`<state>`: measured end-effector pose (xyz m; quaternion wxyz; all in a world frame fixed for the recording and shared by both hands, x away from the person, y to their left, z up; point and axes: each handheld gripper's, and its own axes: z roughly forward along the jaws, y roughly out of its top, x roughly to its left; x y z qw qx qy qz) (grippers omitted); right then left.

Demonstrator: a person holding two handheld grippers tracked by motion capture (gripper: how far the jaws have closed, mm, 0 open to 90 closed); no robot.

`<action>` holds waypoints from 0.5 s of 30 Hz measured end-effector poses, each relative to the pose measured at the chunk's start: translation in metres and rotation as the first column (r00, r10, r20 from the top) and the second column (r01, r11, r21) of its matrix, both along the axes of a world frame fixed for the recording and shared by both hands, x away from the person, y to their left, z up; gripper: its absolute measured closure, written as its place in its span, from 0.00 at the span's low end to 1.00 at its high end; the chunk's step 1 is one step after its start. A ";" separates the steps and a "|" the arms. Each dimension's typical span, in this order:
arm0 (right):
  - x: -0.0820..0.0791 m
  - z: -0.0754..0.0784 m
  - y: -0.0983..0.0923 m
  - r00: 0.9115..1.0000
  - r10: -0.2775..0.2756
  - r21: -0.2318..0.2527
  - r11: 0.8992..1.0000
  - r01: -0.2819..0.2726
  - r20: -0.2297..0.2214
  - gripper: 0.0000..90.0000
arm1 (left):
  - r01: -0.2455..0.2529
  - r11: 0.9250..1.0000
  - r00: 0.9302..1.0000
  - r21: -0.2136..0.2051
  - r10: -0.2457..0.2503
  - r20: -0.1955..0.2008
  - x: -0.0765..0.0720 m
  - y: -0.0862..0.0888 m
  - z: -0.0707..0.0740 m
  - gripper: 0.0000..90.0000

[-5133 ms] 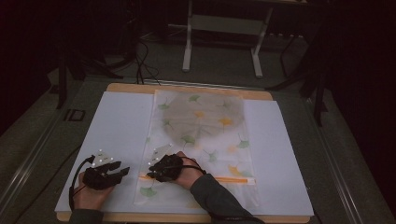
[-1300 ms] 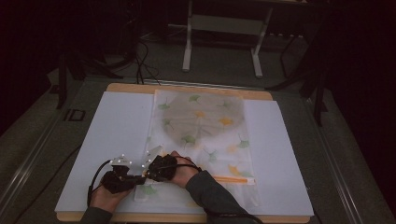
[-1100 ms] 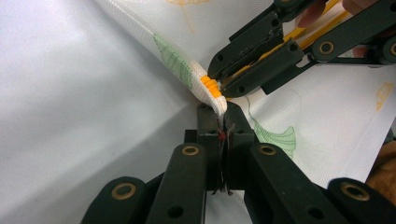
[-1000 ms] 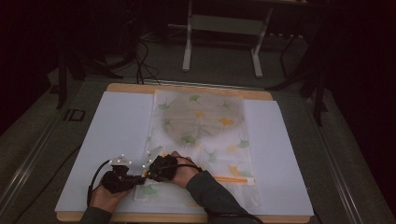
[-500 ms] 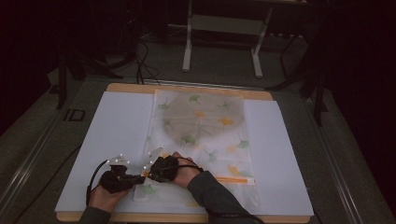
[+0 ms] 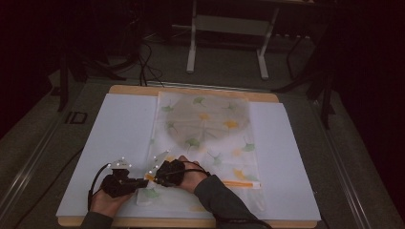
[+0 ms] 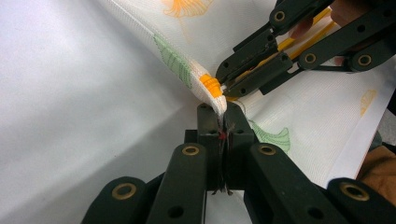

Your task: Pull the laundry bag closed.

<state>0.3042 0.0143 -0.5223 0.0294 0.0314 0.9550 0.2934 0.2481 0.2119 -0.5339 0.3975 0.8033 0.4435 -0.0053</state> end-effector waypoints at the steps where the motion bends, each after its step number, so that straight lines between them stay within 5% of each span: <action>1: 0.000 0.000 0.000 1.000 -0.001 -0.002 1.000 0.001 0.002 0.94 | 0.000 1.000 1.000 0.000 0.000 0.001 0.000 0.000 0.000 0.98; 15: -0.002 0.001 -0.005 1.000 -0.006 -0.011 1.000 0.006 0.004 0.94 | 0.000 1.000 1.000 -0.008 0.000 0.007 -0.001 0.001 0.001 0.98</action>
